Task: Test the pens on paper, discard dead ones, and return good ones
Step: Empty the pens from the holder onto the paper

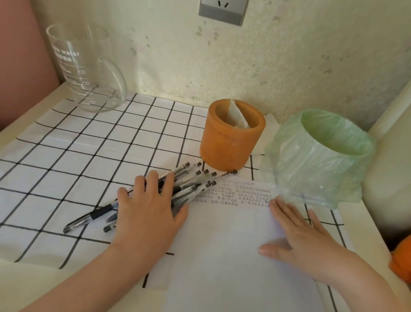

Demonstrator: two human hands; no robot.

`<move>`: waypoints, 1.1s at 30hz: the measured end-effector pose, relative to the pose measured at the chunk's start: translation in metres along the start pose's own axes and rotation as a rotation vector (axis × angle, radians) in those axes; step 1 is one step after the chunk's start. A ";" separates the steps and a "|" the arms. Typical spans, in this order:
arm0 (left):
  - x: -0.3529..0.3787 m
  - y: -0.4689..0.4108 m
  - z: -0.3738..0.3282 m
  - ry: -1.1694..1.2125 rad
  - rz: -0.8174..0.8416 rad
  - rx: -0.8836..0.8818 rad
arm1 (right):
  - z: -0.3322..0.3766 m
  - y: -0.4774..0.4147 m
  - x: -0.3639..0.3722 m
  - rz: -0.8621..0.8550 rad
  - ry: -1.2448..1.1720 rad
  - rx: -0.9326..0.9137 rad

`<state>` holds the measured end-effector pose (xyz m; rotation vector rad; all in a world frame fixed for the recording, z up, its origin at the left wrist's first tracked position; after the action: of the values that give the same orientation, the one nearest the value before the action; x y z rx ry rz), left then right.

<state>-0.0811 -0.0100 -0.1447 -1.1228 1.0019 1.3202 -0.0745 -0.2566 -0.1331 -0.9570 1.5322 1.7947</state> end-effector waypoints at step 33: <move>0.018 0.011 0.016 0.155 -0.086 0.192 | 0.044 -0.002 0.018 -0.051 -0.119 -0.293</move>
<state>-0.0922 0.0087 -0.1600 -1.1206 1.1554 1.0570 -0.0895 -0.2127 -0.1459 -0.9938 1.1830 2.0378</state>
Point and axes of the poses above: each hand's wrist, its own y-axis away from the middle knuckle, its own x-axis out of the palm, z = x × y, the point moved 3 cm from there along -y, towards the middle knuckle, and after that the axes turned 5 degrees about -y, right-handed, at the moved point
